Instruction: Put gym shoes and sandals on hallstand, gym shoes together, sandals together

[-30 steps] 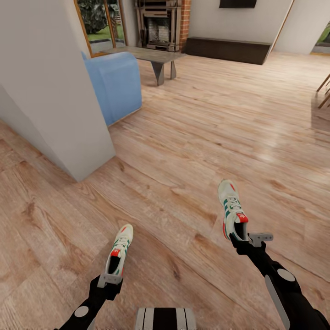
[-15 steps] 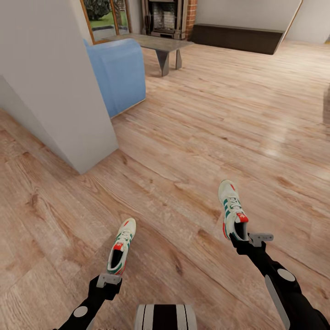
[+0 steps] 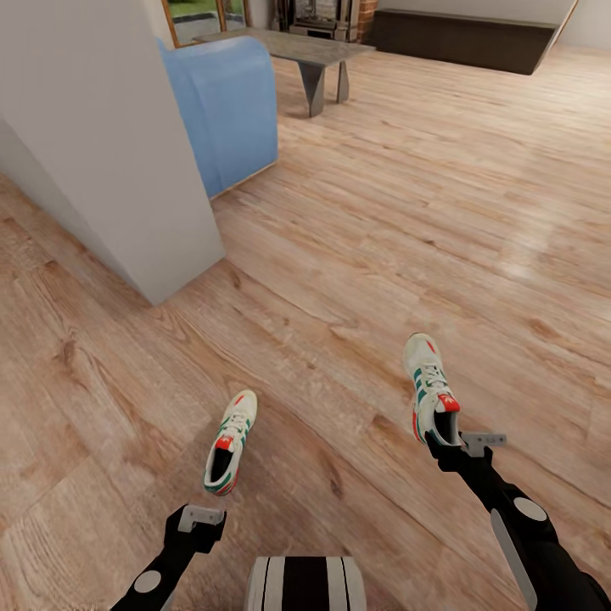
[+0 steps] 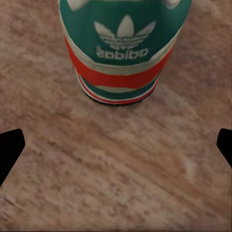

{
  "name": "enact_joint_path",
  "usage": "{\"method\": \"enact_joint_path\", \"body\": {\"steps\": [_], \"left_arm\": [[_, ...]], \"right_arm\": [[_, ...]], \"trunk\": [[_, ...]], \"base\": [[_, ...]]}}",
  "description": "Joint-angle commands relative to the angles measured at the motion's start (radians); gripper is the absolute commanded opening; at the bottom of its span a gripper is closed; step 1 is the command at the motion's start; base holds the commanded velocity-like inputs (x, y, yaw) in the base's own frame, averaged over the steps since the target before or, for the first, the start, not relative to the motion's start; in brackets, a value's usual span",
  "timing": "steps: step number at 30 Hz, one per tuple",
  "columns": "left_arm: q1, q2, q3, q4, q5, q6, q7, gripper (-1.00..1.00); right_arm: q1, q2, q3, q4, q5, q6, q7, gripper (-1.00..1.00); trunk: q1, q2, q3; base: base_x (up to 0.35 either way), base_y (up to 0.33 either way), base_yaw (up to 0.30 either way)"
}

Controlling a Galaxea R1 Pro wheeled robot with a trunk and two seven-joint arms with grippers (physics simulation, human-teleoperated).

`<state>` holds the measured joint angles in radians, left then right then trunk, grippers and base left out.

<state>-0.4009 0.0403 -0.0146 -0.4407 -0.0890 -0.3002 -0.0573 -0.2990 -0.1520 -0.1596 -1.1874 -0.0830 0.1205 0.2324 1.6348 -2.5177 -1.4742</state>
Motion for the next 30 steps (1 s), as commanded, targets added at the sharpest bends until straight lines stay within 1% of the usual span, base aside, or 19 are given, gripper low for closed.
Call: {"method": "enact_joint_path", "body": {"steps": [1, 10, 18, 30], "left_arm": [[0.0, 0.001, -0.001, 0.001, -0.009, -0.005, 0.002, 1.0], [0.001, -0.006, -0.001, 0.003, -0.009, -0.01, 0.002, 1.0], [0.001, -0.008, 0.0, 0.003, -0.011, -0.011, 0.002, 1.0], [0.002, -0.007, 0.001, 0.004, -0.01, -0.012, 0.002, 1.0]], "right_arm": [[0.0, 0.0, -0.002, -0.001, -0.009, 0.007, 0.005, -1.0], [0.0, 0.0, -0.004, -0.001, -0.009, 0.007, 0.005, -1.0], [0.0, 0.0, -0.004, -0.001, -0.009, 0.007, 0.005, -1.0], [0.0, 0.0, -0.003, -0.003, -0.009, 0.007, 0.005, -1.0]], "trunk": [[0.0, 0.0, -0.002], [0.0, 0.0, -0.006], [0.0, 0.0, -0.006], [0.0, 0.0, -0.006]], "base": [[0.0, 0.0, 0.137], [0.001, 0.0, 0.044], [0.135, 0.0, 0.002], [0.022, 0.0, 0.0]]}}
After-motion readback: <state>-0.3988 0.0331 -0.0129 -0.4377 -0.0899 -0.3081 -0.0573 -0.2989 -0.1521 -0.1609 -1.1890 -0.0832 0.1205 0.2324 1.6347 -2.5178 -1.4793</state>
